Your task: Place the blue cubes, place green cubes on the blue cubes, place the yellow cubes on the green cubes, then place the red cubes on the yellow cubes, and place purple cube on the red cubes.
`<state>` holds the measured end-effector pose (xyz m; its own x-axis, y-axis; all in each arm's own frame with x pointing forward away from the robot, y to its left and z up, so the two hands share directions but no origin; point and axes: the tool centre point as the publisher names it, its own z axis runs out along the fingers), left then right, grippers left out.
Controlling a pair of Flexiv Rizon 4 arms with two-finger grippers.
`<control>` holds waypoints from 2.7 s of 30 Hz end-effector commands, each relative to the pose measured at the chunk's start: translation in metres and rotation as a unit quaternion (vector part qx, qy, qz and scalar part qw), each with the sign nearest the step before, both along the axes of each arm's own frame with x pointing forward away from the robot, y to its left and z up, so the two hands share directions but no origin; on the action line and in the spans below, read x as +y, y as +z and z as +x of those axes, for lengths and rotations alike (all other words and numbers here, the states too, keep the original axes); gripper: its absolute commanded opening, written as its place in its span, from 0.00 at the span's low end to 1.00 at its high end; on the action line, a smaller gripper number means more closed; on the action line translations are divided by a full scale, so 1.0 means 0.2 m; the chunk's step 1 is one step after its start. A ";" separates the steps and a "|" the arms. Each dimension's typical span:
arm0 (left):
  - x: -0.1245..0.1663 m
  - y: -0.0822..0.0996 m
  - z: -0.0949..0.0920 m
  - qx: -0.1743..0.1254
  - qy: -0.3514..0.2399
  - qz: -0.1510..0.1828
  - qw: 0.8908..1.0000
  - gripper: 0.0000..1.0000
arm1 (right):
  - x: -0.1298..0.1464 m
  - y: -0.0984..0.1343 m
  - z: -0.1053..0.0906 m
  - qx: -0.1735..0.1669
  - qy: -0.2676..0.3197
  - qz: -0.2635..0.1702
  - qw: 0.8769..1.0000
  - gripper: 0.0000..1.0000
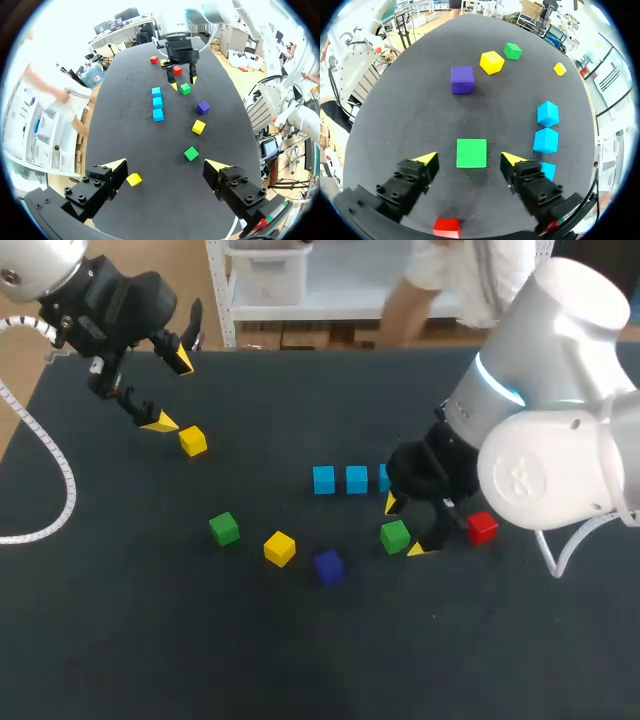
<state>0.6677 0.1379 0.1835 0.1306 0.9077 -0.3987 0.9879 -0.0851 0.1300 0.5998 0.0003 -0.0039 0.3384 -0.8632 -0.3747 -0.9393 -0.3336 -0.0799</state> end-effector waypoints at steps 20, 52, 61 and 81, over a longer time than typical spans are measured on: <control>0.00 0.00 0.00 0.000 -0.001 0.000 1.000 1.00 | 0.02 0.12 0.07 0.013 -0.041 -0.007 0.999 0.00; 0.00 0.00 0.00 0.000 -0.001 0.000 1.000 1.00 | 0.10 0.24 0.44 -0.051 -0.181 0.007 0.982 0.00; 0.00 0.00 0.00 0.000 -0.001 0.000 1.000 1.00 | 0.10 0.23 0.47 -0.050 -0.197 -0.006 0.979 0.00; 0.00 0.00 0.00 0.000 -0.001 0.000 1.000 1.00 | 0.11 0.17 0.49 -0.058 -0.203 -0.032 0.977 0.00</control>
